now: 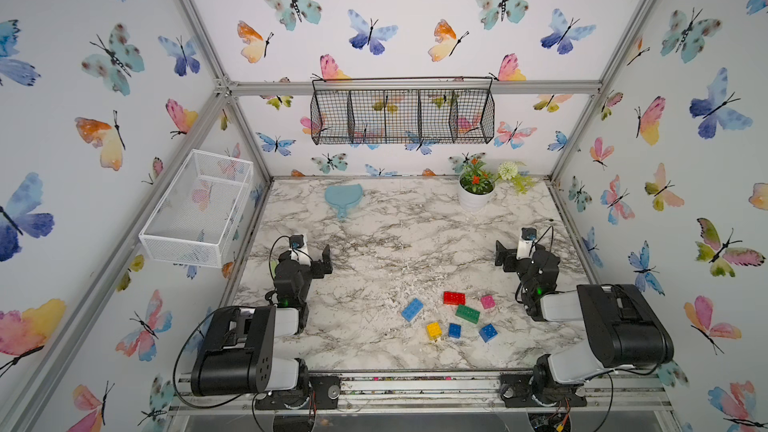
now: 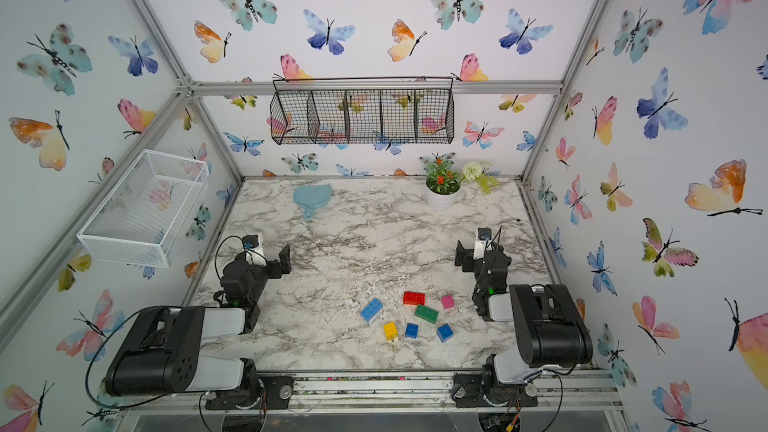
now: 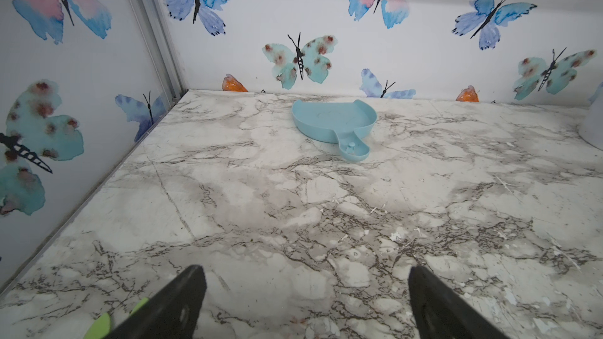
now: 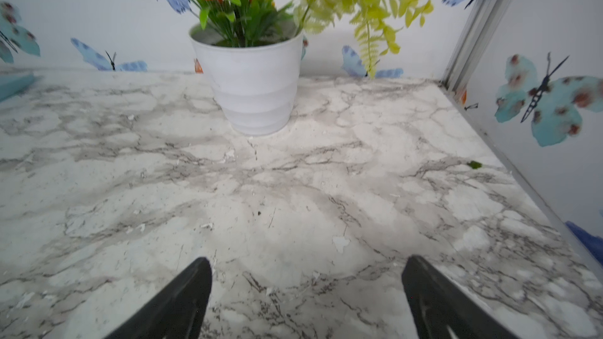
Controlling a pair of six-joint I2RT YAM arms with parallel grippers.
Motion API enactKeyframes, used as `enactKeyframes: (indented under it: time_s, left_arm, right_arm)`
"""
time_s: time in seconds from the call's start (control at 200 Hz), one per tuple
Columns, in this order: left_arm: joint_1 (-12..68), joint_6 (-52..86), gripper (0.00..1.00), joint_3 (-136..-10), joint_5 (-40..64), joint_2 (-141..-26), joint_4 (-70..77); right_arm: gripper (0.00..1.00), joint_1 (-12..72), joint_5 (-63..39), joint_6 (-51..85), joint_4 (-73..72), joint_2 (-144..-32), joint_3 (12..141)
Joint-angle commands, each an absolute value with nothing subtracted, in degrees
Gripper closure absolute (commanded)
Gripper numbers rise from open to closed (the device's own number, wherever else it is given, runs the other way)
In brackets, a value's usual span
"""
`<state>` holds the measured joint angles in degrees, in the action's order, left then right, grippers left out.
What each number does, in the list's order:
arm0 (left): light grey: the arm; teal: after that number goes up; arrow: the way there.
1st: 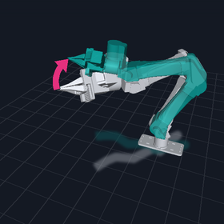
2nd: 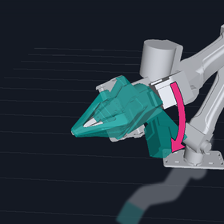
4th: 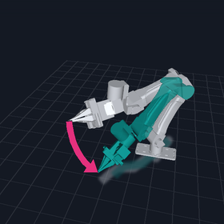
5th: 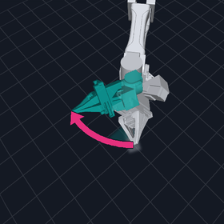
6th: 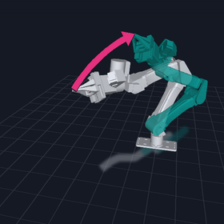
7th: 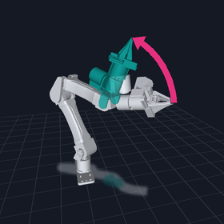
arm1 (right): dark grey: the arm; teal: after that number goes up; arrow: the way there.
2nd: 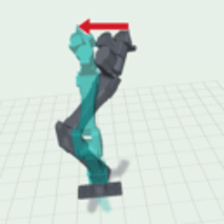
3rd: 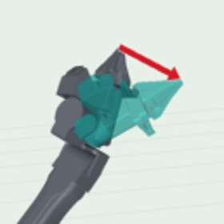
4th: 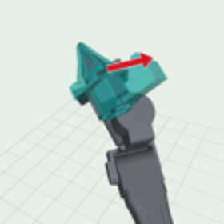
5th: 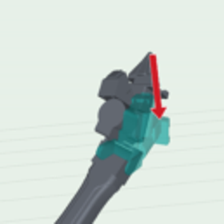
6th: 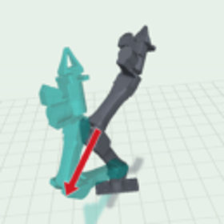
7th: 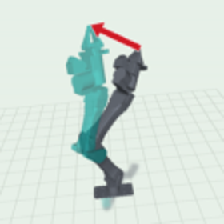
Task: Assemble a spoon with lego
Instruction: Pick up the lego brick from the center of the board.
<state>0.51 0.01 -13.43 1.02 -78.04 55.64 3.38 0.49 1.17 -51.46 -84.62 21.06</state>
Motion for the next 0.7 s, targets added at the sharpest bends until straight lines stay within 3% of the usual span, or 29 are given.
enactKeyframes:
  time_s: [0.0, 0.17, 0.28, 0.405, 0.501, 0.696]
  left_arm:
    - [3.08, 3.69, 0.02, -21.33, -6.78, -70.45, 39.8]
    - [7.27, 18.95, 0.02, -35.01, 3.99, -63.45, 16.36]
    - [14.41, 24.88, 0.02, -37.9, 9.57, -61.0, 6.1]
    - [25.39, 33.35, 0.02, -32.29, 14.13, -59.5, 2.74]
    - [36.09, 39.03, 0.02, -26.66, 11.96, -59.18, 2.57]
    - [57.13, 47.42, 0.02, -24.12, 2.6, -56.26, 1.16]
  right_arm:
    - [0.09, 3.57, 1.38, 6.98, -29.99, -78.18, 30.5]
    - [0.17, 6.06, -10.49, 17.07, -8.59, -73.64, 38.43]
    - [0.17, 13.1, -6.23, 19.64, 6.89, -70.13, 41.74]
    - [0.17, 22.67, -1.97, 24.05, 22.82, -67.8, 44.34]
    - [0.17, 29.51, 0.36, 29.33, 28.92, -64.8, 42.93]
    - [0.19, 33.65, 1.64, 37.73, 35.42, -57.84, 37.47]
